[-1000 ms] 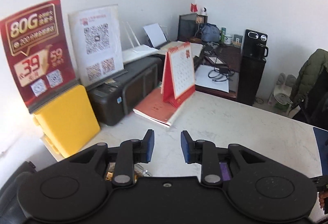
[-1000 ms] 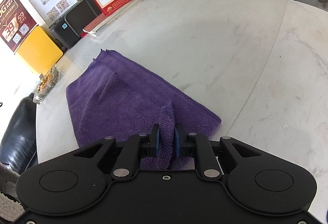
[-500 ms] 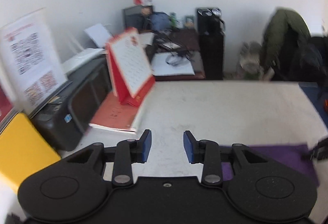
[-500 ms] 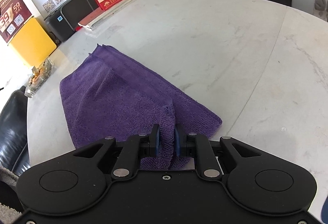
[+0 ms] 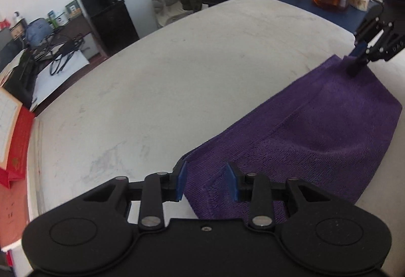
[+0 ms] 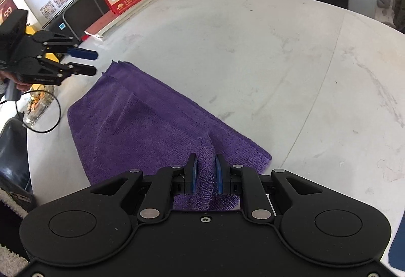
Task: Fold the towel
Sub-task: 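Move the open left gripper to the towel's opposite end, then close the left gripper on the towel end while the right gripper holds its edge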
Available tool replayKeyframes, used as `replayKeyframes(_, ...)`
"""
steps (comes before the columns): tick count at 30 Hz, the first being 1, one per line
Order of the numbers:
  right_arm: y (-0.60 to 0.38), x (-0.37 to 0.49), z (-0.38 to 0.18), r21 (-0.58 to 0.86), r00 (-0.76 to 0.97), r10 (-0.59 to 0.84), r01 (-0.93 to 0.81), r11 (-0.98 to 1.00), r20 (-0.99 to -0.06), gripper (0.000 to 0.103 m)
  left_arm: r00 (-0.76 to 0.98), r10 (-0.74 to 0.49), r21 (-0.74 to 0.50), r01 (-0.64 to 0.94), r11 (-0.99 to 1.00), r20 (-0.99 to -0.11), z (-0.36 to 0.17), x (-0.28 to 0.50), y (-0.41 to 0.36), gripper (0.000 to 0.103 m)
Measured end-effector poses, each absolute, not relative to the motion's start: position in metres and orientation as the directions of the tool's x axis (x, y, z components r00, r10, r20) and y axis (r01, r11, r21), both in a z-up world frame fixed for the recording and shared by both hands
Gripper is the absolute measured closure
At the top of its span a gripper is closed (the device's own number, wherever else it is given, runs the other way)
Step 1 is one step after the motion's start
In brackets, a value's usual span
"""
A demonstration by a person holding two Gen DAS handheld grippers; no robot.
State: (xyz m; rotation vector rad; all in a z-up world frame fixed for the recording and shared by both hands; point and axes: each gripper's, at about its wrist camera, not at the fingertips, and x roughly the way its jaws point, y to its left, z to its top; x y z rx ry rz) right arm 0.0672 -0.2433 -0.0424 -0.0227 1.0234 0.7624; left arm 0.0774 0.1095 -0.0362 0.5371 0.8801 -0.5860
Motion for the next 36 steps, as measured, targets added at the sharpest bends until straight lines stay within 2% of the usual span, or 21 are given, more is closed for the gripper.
replayKeyframes(15, -0.248, 0.091, -0.054, 0.401, 0.155, 0.624, -0.643, 0.653, -0.766, 0.089, 0.305, -0.342, 0.042, 0.797, 0.603, -0.889, -0.059, 0.134, 0.109, 0.071)
replayKeyframes(31, -0.252, 0.087, -0.056, 0.419, 0.155, 0.619, -0.609, 0.674, -0.770, 0.089, 0.189, -0.343, 0.031, 0.909, 0.416, -0.920, -0.061, 0.138, 0.106, 0.068)
replayKeyframes(35, -0.252, 0.088, -0.057, 0.422, 0.155, 0.618, -0.602, 0.678, -0.771, 0.089, 0.152, -0.350, 0.004, 0.922, 0.388, -0.924, -0.063, 0.140, 0.105, 0.069)
replayKeyframes(36, -0.252, 0.088, -0.057, 0.422, 0.155, 0.617, -0.600, 0.679, -0.771, 0.089, 0.141, -0.352, -0.004, 0.925, 0.379, -0.925, -0.063, 0.141, 0.105, 0.073)
